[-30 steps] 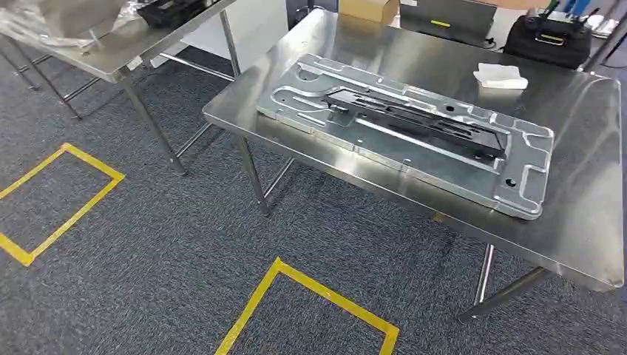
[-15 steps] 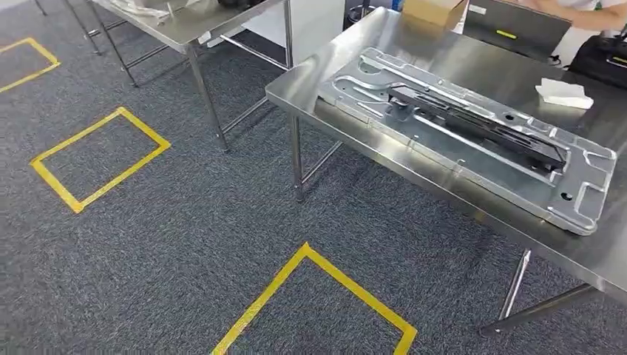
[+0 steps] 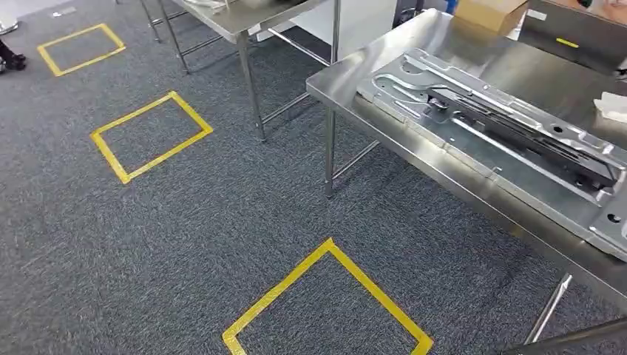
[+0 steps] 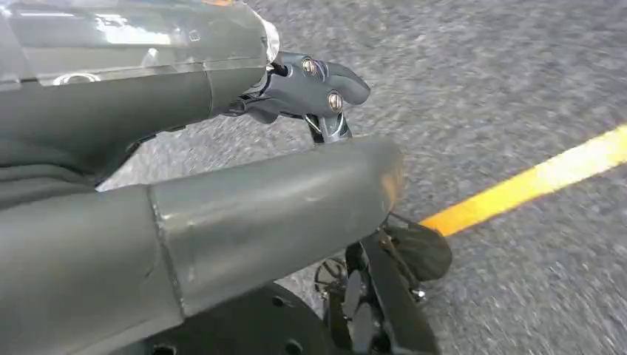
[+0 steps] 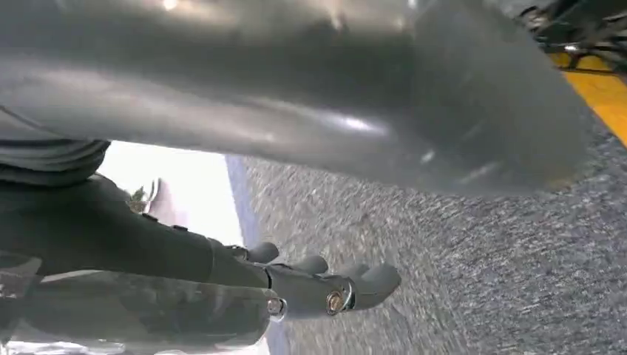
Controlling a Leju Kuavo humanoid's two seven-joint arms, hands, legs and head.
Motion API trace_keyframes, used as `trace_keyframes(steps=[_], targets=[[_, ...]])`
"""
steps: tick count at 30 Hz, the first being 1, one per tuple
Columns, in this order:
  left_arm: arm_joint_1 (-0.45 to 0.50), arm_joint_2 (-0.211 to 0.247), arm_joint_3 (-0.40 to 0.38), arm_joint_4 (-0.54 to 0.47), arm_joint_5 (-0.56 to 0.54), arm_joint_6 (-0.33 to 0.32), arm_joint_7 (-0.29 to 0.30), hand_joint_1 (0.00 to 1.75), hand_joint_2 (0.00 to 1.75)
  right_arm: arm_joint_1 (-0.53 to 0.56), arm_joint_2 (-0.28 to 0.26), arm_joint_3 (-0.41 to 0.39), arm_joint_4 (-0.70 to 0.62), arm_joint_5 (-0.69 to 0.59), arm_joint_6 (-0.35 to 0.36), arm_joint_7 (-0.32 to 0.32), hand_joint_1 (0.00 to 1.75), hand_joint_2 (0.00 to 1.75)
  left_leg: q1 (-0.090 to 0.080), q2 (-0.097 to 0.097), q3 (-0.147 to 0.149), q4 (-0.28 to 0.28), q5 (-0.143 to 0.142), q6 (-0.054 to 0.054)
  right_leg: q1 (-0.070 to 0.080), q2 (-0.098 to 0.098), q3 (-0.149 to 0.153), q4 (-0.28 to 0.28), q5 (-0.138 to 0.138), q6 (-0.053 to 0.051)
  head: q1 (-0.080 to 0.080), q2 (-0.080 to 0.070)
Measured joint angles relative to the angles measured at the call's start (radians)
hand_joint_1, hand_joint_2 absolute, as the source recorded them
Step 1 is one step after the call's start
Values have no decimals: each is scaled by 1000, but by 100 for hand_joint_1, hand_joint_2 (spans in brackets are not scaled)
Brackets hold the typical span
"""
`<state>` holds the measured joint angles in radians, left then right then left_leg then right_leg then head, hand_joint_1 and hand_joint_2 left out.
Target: Take the parts from the cabinet and place them on the table.
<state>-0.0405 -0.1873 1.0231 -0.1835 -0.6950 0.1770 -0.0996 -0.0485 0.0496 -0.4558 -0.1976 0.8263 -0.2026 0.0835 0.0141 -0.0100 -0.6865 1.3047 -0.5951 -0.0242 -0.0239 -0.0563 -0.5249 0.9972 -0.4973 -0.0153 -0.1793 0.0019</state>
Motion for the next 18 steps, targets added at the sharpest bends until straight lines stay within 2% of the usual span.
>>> trace_keyframes(steps=[1,2,3,4,5,8,9,10,11,12,13,14,15,16,17,18], targets=[[1,0,2,0,0,2,1,0,0,-1,2,3,0,0,1,0,0,0,3,5,34,-57,34,-2,-1,-12,0,1,1,2,0,0],[1,0,5,0,1,3,1,0,0,-3,5,6,0,0,1,2,0,0,4,14,86,-149,76,-2,-2,-23,1,1,1,5,0,0],[0,0,6,0,1,4,1,0,0,-4,7,6,0,1,1,3,0,0,5,39,139,-241,110,-1,-2,-33,4,2,0,9,0,0],[-3,-2,7,0,1,5,1,0,0,-4,8,8,0,3,1,4,0,0,-1,88,166,-303,99,3,3,-41,5,2,0,16,0,0],[-6,-2,9,0,3,7,1,0,0,-4,9,10,0,6,3,6,0,0,-7,73,164,-303,106,18,6,-49,4,4,0,25,1,0],[0,-8,21,0,19,43,16,0,0,-19,14,26,0,28,22,19,0,0,-12,48,148,-303,110,36,4,-70,7,0,5,44,0,0],[-1,-14,25,0,23,67,22,0,0,-21,16,32,0,37,27,24,0,0,-4,38,157,-313,121,48,-1,-63,4,7,-2,53,0,0],[-3,-23,28,0,32,95,26,0,0,-22,16,36,0,46,35,29,0,0,-7,32,153,-314,126,52,-3,-11,-5,31,-26,57,1,0],[-8,-31,33,0,39,121,29,0,0,-23,18,42,0,56,42,33,0,0,-8,23,147,-313,130,60,-4,24,-33,92,-72,55,1,0],[-12,-39,40,0,40,139,32,0,0,-23,19,50,0,64,49,40,0,0,-11,13,142,-313,133,64,-2,42,-71,176,-120,53,1,0],[-15,-48,45,0,45,149,34,0,0,-24,20,55,0,72,53,43,0,0,-15,1,138,-313,135,68,0,48,-108,256,-153,51,1,0],[-17,-53,48,0,53,161,35,0,0,-26,21,60,0,79,58,49,0,0,-18,-13,134,-311,137,69,2,50,-134,312,-166,49,1,0],[-19,-62,53,0,56,177,37,0,0,-30,21,68,0,89,64,53,0,0,-21,-29,133,-310,139,70,4,52,-137,316,-148,46,1,0],[-20,-68,58,0,58,190,42,0,0,-35,22,76,0,97,69,57,0,0,-22,-41,133,-308,139,70,6,54,-117,273,-112,41,1,0],[-22,-73,67,0,64,207,47,0,0,-41,23,85,0,106,75,61,0,0,-23,-56,134,-305,139,69,9,62,-78,192,-63,34,1,0],[-26,-77,71,0,70,217,50,0,0,-47,23,92,0,111,77,62,0,0,-24,-68,134,-303,139,68,10,82,-35,102,-18,27,1,0]])
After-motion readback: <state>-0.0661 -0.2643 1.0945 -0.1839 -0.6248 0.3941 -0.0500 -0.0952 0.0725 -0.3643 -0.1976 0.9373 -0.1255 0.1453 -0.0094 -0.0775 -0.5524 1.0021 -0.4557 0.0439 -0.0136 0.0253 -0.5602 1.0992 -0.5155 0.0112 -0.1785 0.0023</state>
